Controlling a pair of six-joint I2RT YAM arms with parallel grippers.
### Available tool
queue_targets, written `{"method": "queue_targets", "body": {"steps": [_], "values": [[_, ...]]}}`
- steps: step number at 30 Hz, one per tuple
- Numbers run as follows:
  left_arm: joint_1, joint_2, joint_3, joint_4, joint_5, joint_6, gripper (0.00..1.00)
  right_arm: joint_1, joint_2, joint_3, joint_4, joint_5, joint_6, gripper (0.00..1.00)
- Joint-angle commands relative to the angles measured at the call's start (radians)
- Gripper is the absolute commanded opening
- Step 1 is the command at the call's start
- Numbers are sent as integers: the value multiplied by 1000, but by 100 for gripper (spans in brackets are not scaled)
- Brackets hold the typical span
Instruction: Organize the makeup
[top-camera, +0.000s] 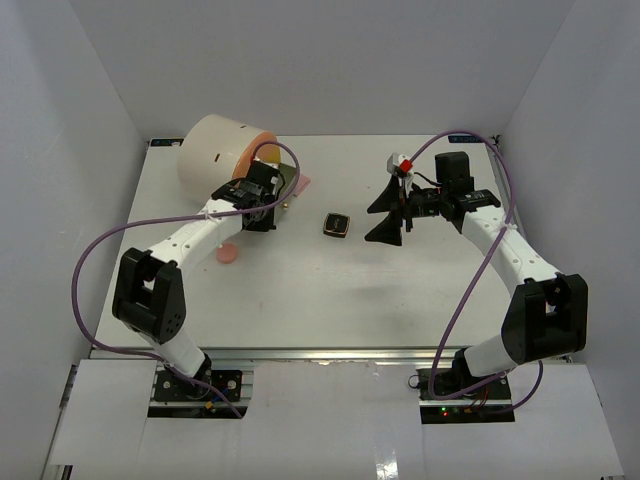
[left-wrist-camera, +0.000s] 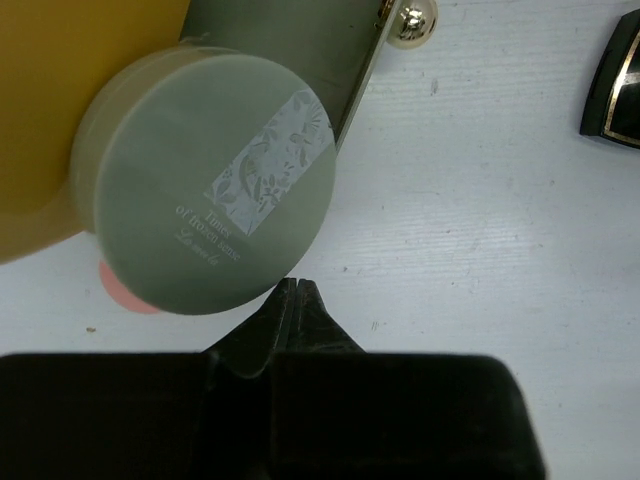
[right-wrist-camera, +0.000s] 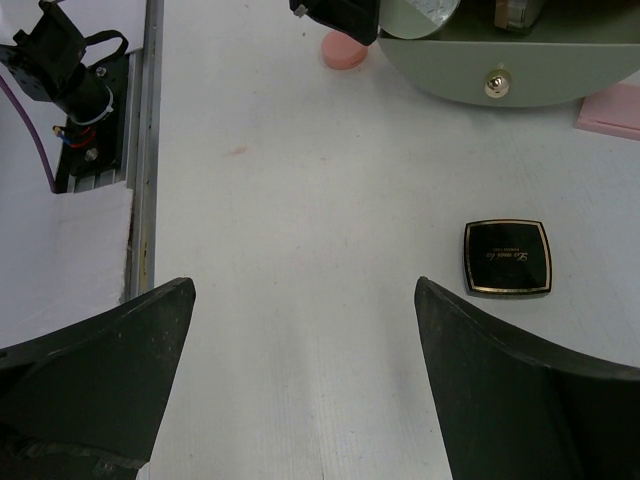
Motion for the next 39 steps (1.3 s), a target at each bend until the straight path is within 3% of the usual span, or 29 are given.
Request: {"method": "queue_targets", "body": {"steps": [1, 4, 5, 14, 21, 26, 33, 39], "values": [[10, 29, 66, 37, 8, 21, 6, -8, -11, -2, 14, -26, 4, 97], [16, 40, 81, 37, -24, 20, 21, -9, -11, -2, 14, -26, 2, 98], [16, 42, 84, 36, -40, 17, 32, -10, -11, -2, 14, -26, 1, 97], [18, 52, 112, 37, -71, 17, 48, -9, -3, -6, 14, -28, 1, 97], [18, 22, 118, 49, 39, 25, 44, -11, -1, -7, 12, -25, -2, 97], [19, -129, 14, 137, 136, 26, 40, -13, 1, -7, 14, -22, -5, 98], [32, -349, -156, 189, 144, -33, 52, -13, 10, -9, 14, -15, -7, 98], [48, -439, -266, 202, 147, -62, 54, -12, 14, -9, 12, -12, -8, 98]]}}
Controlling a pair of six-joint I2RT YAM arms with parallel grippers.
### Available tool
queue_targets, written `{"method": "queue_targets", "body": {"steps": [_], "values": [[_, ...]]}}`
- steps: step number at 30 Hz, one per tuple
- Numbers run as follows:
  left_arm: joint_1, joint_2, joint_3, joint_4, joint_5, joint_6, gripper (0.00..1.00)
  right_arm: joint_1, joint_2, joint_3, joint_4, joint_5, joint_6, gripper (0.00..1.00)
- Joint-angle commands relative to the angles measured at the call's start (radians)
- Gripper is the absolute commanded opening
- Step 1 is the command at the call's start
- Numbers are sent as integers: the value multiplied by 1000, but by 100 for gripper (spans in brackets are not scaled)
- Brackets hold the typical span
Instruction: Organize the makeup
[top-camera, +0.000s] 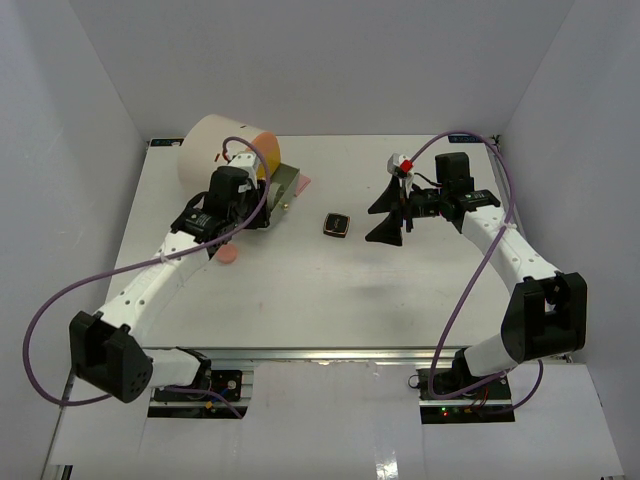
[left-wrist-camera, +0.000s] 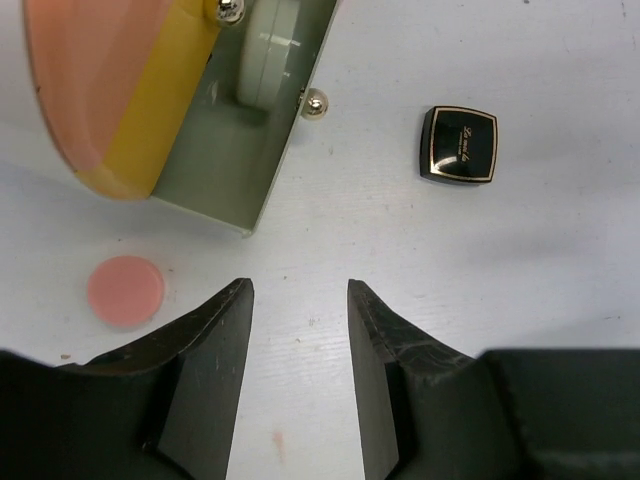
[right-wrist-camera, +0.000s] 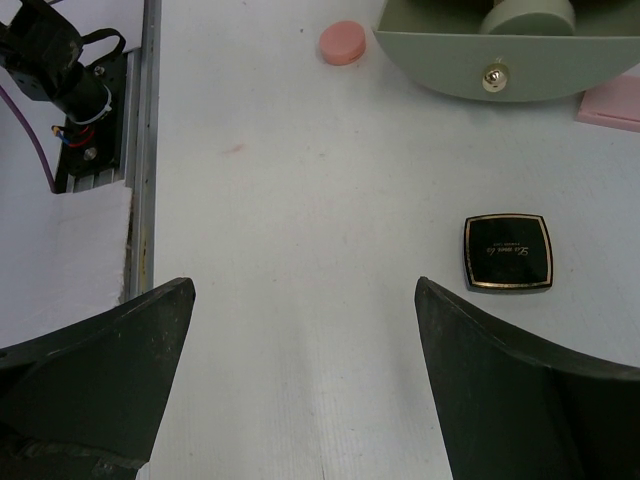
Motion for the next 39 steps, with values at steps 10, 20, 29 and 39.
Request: {"method": "queue_targets", "body": {"steps": [10, 20, 29, 39], "values": [[18, -28, -65, 74, 75, -44, 54, -7, 6, -5, 13, -11, -7, 98], [18, 157, 50, 134, 149, -7, 48, -8, 8, -6, 12, -10, -9, 98], [18, 372, 210, 148, 43, 38, 29, -12, 12, -8, 12, -10, -10, 98], [18, 446, 254, 147, 6, 85, 25, -13, 28, -6, 6, -13, -18, 98]]}}
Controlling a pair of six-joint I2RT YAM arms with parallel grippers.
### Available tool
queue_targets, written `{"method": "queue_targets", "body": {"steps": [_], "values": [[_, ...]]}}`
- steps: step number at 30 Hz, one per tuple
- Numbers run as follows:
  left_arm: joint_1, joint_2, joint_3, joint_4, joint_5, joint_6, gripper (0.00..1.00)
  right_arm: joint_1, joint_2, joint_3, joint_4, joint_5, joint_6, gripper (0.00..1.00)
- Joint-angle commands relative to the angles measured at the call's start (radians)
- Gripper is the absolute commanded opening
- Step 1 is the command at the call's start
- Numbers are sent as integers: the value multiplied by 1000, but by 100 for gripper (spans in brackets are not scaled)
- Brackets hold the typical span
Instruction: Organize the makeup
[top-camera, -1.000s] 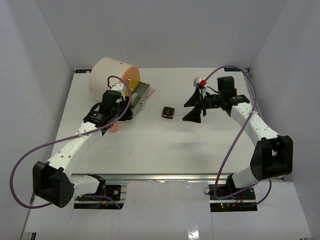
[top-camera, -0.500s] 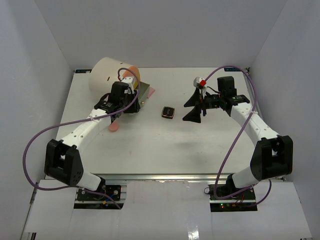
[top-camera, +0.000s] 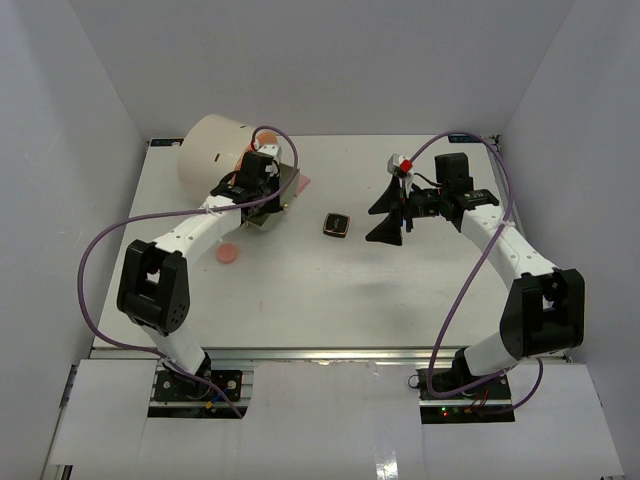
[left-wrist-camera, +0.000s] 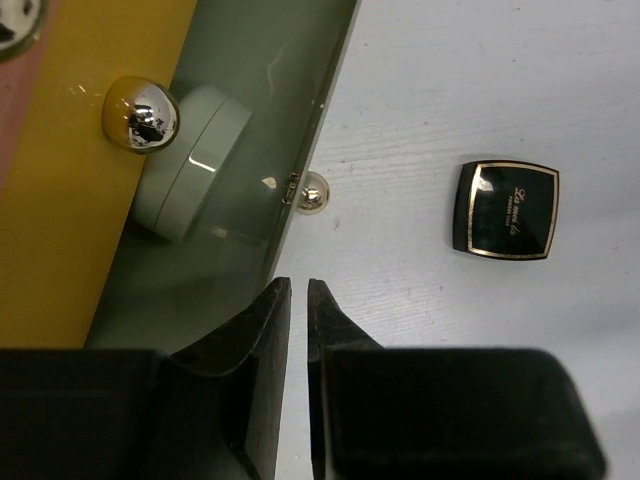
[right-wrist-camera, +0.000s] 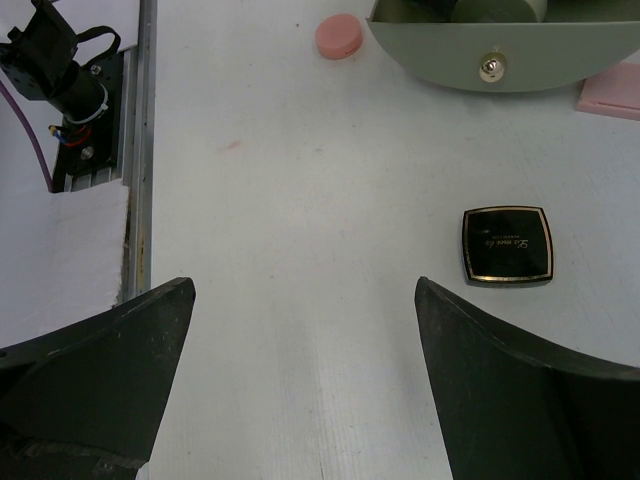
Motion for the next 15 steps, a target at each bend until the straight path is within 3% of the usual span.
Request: {"method": "queue_targets", "body": {"steps": [1, 7, 15], "values": [[3, -2, 49, 14, -13, 36, 28, -6, 10, -6, 6, -13, -15, 98], [3, 41, 88, 6, 11, 83, 42, -6, 13, -2, 3, -10, -15, 98], [3, 125, 135, -29, -17, 125, 43, -7, 11, -2, 2, -9, -15, 98]]}}
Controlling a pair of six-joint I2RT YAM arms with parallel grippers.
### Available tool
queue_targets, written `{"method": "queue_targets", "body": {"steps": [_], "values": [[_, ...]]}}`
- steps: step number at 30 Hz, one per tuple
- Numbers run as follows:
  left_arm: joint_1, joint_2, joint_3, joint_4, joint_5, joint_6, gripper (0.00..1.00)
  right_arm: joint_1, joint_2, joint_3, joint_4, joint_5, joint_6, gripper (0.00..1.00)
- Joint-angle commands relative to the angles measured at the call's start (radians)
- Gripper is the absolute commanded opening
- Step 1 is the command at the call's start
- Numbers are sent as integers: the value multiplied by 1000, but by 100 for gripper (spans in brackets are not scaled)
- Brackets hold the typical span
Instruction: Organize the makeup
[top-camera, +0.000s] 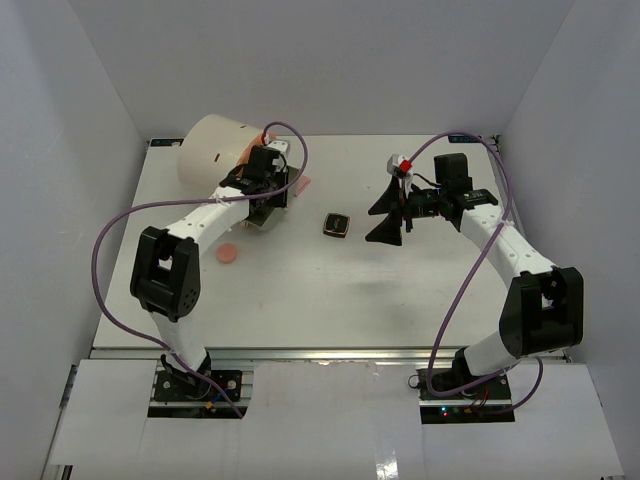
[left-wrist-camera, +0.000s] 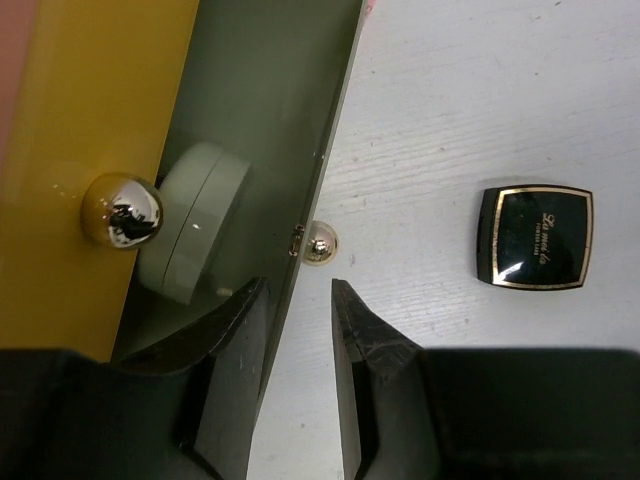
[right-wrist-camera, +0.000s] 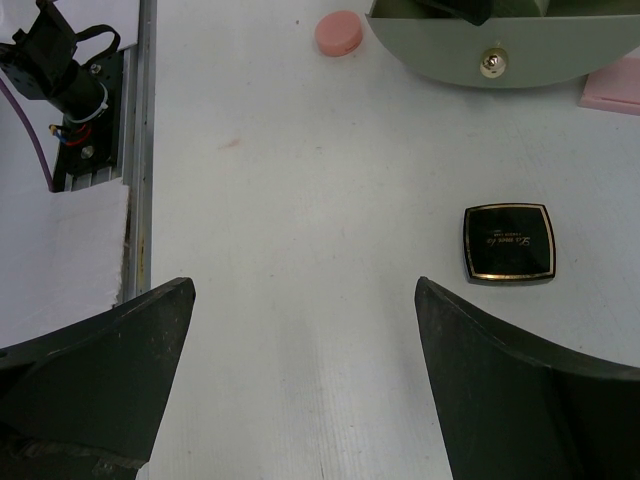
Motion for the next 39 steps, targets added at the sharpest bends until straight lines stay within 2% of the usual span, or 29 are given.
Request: {"method": "queue_targets", "body": {"steps": [1, 6, 10, 15, 35, 37, 39], "values": [[3, 23, 37, -26, -13, 38, 43, -8, 4, -3, 3, -10, -15, 98], [3, 68, 58, -41, -5, 44, 39, -9, 4, -3, 3, -11, -15, 98], [3, 73, 73, -46, 43, 40, 19, -14, 2, -1, 3, -11, -15, 98], [3, 48, 74, -46, 152, 38, 7, -14, 2, -3, 3, -14, -15, 98], [0, 13, 50, -52, 258, 49, 7, -17, 3, -3, 3, -11, -15, 98], [0, 14, 46, -51, 261, 47, 11, -17, 4, -3, 3, -10, -15, 98], [0, 15, 43, -51, 253, 39, 22, -17, 4, -3, 3, -9, -15, 98]]}}
